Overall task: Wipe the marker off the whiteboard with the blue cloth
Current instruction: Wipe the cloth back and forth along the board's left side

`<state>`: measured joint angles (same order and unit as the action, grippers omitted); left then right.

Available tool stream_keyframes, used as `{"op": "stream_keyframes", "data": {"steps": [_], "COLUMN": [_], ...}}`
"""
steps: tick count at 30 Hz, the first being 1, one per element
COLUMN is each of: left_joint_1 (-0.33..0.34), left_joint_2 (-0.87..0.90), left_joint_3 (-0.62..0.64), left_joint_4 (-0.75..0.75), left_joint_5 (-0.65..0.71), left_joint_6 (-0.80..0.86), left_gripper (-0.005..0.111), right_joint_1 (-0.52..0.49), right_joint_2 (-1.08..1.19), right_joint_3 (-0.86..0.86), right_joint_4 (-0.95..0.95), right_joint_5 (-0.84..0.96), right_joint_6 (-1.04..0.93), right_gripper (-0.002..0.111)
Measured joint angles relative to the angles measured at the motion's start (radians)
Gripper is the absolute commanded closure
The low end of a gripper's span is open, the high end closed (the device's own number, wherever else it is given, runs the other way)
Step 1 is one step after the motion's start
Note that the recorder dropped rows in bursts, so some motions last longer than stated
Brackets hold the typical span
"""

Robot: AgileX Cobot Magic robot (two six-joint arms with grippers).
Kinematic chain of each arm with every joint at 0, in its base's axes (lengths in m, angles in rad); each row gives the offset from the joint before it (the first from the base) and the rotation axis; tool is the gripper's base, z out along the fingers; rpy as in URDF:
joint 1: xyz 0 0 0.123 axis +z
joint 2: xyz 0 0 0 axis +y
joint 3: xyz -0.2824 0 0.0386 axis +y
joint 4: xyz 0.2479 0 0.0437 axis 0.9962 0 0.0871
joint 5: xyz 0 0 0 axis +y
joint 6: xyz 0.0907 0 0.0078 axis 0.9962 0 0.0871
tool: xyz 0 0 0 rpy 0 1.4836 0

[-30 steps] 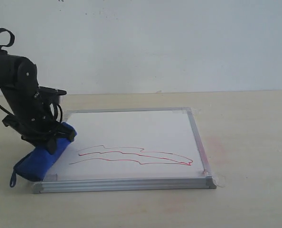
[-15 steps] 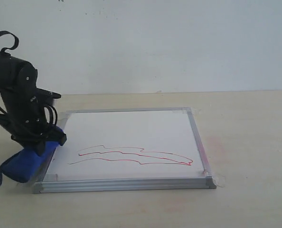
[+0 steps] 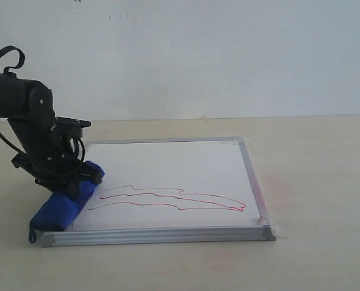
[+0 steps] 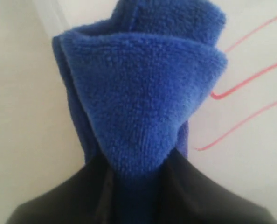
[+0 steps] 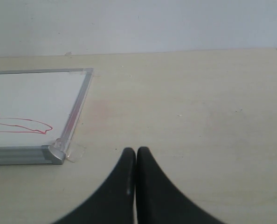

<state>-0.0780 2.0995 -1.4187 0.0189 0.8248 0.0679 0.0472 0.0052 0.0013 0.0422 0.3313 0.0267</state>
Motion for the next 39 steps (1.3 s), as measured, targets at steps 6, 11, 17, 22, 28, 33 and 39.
{"op": "stream_keyframes", "data": {"steps": [6,11,17,22,28,33,39], "left_joint_1": [0.008,0.011,0.042,0.042,0.038,0.038,0.036], "left_joint_2": [0.013,-0.001,-0.041,-0.113,-0.136,-0.081,0.015], "left_joint_3": [-0.014,-0.014,-0.003,-0.003,-0.003,-0.003,-0.005], "left_joint_4": [0.038,0.133,0.354,0.229,-0.082,-0.127,-0.278], "left_joint_5": [0.013,0.014,0.061,0.016,-0.026,-0.028,-0.030], "left_joint_6": [-0.113,-0.195,-0.286,-0.206,0.018,0.045,0.138], "left_gripper": [0.102,0.102,0.102,0.102,0.102,0.102,0.102], "right_joint_1": [0.000,0.000,0.000,0.000,0.000,0.000,0.000], "right_joint_2": [0.000,0.000,0.000,0.000,0.000,0.000,0.000], "right_joint_3": [0.000,0.000,0.000,0.000,0.000,0.000,0.000], "right_joint_4": [0.000,0.000,0.000,0.000,0.000,0.000,0.000], "right_joint_5": [0.000,0.000,0.000,0.000,0.000,0.000,0.000], "right_joint_6": [0.000,0.000,0.000,0.000,0.000,0.000,0.000], "right_gripper": [0.108,0.108,0.108,0.108,0.108,0.108,0.108]}}
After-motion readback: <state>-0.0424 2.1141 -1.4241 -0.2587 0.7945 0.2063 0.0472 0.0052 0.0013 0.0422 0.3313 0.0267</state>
